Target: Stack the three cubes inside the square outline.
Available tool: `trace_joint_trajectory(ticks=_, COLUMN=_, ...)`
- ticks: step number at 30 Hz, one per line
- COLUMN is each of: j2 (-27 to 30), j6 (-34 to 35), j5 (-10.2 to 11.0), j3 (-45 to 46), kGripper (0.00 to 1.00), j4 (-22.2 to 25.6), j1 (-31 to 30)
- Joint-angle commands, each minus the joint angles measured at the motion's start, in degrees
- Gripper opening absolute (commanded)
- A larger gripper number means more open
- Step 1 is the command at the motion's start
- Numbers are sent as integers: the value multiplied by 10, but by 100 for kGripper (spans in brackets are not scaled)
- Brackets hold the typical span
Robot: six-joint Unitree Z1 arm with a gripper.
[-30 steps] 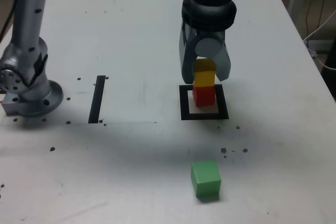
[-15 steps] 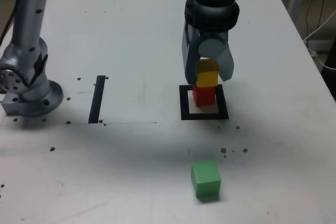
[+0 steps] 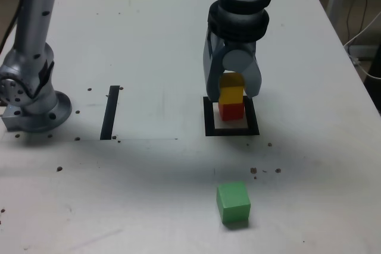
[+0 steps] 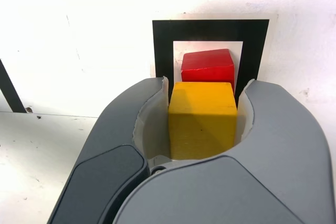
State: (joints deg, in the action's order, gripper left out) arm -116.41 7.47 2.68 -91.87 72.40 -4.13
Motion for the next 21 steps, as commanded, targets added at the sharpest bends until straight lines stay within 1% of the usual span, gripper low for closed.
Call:
trace_joint_trajectory(ticks=1, j2=-5, j6=1, j5=1, j3=3, kGripper=44, j4=-1, j1=3)
trace_joint_trajectory(ticks=2, j2=-6, j6=1, j5=1, j3=4, kGripper=51, j4=-2, j1=4)
trace_joint_trajectory(ticks=7, j2=-6, j6=1, j5=1, j3=5, kGripper=72, j4=-3, j1=4)
trace_joint_trajectory(ticks=10, j2=-5, j6=0, j5=2, j3=5, kGripper=87, j4=-3, j1=4)
trace_joint_trajectory(ticks=12, j2=-4, j6=-1, j5=3, j3=5, kGripper=95, j4=-3, j1=4)
trace_joint_trajectory(ticks=13, j2=-3, j6=-1, j5=4, j3=5, kGripper=97, j4=-3, j1=4)
trace_joint_trajectory(ticks=15, j2=-2, j6=-2, j5=6, j3=5, kGripper=99, j4=-3, j1=4)
trace_joint_trajectory(ticks=21, j2=6, j6=-4, j5=14, j3=6, kGripper=100, j4=-1, j1=4)
